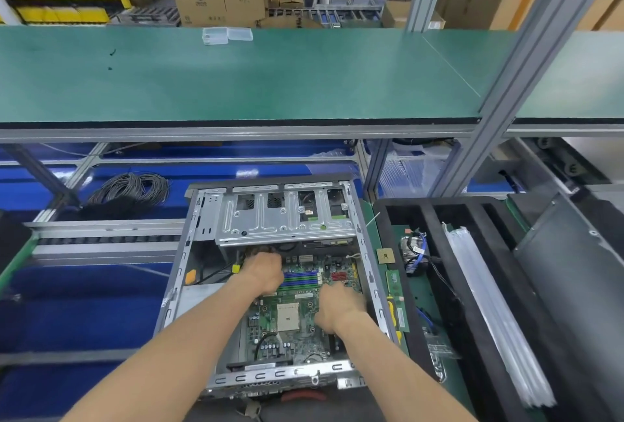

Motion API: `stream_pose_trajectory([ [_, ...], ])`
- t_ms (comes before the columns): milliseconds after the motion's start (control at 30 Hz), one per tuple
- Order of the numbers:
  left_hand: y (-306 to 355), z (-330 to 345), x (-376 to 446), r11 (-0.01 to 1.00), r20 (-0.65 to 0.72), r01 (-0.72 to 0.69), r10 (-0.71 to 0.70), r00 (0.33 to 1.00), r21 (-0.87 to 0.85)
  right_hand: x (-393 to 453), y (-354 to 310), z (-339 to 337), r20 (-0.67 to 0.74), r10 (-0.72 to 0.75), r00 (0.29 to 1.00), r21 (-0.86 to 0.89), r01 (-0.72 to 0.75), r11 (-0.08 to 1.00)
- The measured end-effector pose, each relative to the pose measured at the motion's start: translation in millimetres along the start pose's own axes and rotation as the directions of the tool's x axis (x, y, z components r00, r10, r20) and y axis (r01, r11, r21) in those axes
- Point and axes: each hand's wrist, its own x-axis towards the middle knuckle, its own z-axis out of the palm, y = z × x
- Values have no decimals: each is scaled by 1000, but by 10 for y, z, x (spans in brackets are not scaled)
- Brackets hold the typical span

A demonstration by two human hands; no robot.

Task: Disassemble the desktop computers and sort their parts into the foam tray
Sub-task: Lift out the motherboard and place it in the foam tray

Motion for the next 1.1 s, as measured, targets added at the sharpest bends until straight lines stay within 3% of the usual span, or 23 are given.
stream_pose_trajectory([
  [200, -51, -78, 214, 990, 172, -8, 32, 985, -139, 20, -17, -30, -154, -6, 988, 13, 8, 1000],
  [367, -56, -92, 318, 969, 177, -8, 54, 983, -248, 64, -16, -6, -289, 23, 957, 72, -2, 997],
  [533, -66, -129, 326, 967, 195, -28, 79, 978, -252, 132, -35, -6, -398, -24, 917, 27, 38, 999],
  [900, -141, -90, 387, 903, 178, 106, -34, 983, -415, 210, -10, -31, -288, 7, 958, -9, -10, 1000],
  [1000, -68, -66, 423, 904, 124, 91, -42, 991, -418, 179, -48, -45, -313, -34, 949, -48, 20, 999],
  [1100, -16, -53, 414, 925, 135, 148, -107, 985, -351, 138, -101, -74, -408, -152, 900, -52, 143, 988],
])
